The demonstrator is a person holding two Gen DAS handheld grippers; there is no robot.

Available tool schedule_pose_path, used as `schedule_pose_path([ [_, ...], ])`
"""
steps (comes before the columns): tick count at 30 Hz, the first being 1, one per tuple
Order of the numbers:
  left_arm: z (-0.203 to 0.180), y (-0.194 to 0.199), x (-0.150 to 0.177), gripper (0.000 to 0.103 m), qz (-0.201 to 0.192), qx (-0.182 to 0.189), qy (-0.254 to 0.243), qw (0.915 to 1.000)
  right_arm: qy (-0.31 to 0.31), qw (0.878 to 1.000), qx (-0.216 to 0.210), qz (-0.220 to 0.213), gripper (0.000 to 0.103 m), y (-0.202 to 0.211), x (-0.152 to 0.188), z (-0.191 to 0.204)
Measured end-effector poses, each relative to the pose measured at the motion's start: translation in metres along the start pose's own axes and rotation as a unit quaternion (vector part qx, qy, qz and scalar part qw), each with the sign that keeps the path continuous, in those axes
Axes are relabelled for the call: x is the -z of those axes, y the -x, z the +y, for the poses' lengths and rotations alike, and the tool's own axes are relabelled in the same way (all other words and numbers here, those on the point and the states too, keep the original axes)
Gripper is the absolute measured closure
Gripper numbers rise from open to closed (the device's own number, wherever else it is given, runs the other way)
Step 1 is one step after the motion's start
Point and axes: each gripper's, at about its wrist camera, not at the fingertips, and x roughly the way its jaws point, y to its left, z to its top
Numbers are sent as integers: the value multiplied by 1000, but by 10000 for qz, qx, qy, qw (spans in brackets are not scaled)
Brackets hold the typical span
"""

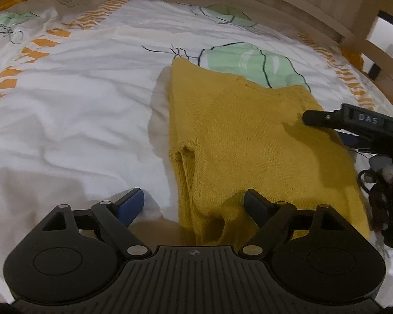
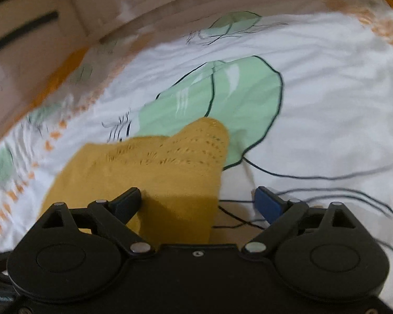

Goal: Fold small clothes

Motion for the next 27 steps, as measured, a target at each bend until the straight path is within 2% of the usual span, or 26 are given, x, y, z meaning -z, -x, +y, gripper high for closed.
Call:
schedule_pose_path([
  [3, 14, 6, -1, 20, 116, 343, 200, 9991, -32, 9999, -120, 69, 8, 13, 3, -9],
  [6, 35, 13, 0, 20, 209, 810, 814, 9932, -205, 9992, -319, 151, 8, 23, 7, -21],
  [9, 58, 16, 2, 20, 337, 1305, 1631, 9774, -441, 9974, -540, 195, 7, 29, 8, -28],
  [11, 69, 15, 4, 20, 429, 1530, 2076, 9652, -532, 9959, -696, 226, 4, 30, 9, -29],
  [12, 71, 15, 3, 20, 452, 1580, 2190, 9618, -553, 9951, -781, 237, 3, 30, 10, -30],
  [13, 71, 14, 3, 20, 472, 1608, 2242, 9600, -551, 9947, -834, 249, 2, 30, 10, -30],
  [16, 61, 12, 2, 20, 522, 1663, 2086, 9623, -488, 9943, -901, 279, 1, 27, 11, -29],
  [20, 47, 2, 4, 20, 711, 1972, 2030, 9565, -562, 9925, -1046, 294, 0, 24, 12, -29],
  [23, 40, -6, -2, 19, 750, 1931, 1882, 9600, -648, 9903, -1187, 325, 0, 19, 11, -30],
  [27, 39, -17, -7, 18, 863, 2144, 1911, 9540, -661, 9875, -1381, 371, 0, 9, 7, -30],
])
